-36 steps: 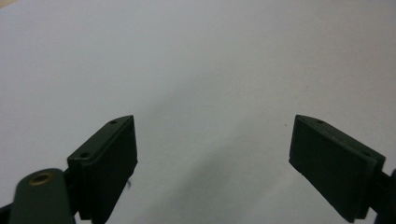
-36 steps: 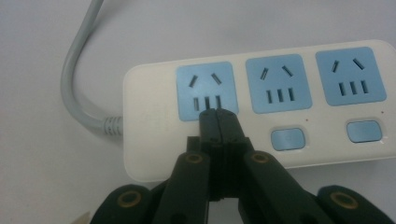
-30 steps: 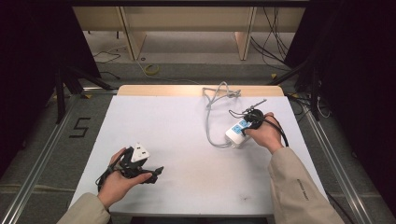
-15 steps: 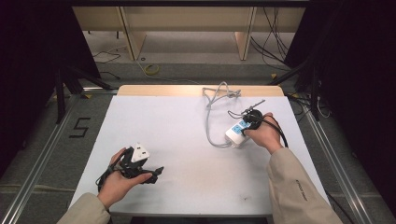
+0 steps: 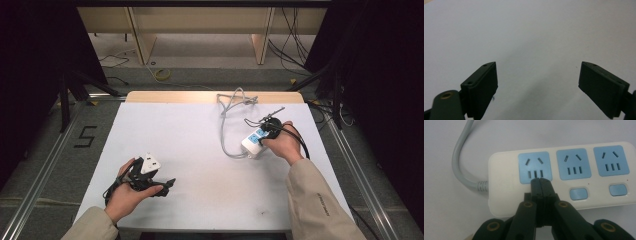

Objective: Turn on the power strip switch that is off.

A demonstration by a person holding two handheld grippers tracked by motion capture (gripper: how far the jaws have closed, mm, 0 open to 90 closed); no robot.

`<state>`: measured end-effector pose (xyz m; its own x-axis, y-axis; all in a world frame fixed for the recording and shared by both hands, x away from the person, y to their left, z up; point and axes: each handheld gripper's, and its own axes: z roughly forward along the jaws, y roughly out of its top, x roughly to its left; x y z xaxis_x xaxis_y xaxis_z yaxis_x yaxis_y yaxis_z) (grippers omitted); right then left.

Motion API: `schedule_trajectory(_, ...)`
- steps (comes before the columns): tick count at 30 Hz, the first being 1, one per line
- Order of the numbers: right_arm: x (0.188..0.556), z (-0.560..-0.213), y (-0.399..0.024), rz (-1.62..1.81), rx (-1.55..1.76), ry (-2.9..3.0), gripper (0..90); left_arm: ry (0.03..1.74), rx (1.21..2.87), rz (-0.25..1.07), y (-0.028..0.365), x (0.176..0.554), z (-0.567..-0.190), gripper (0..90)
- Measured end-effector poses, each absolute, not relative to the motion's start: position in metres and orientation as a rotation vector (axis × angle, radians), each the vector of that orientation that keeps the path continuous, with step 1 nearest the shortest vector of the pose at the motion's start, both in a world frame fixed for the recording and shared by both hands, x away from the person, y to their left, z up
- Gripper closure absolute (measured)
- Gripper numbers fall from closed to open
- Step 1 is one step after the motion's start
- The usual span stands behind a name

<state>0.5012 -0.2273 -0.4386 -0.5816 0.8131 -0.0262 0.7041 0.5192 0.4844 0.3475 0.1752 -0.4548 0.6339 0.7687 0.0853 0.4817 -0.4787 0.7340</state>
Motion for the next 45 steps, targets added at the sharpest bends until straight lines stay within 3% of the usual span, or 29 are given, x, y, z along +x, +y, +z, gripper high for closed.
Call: schedule_trajectory(45,0.4995,-0.4383,-0.2297,0.662,1.289,2.494,90.0,0.964,2.166,0.538,0.1739,0.3476,-0.455,15.3)
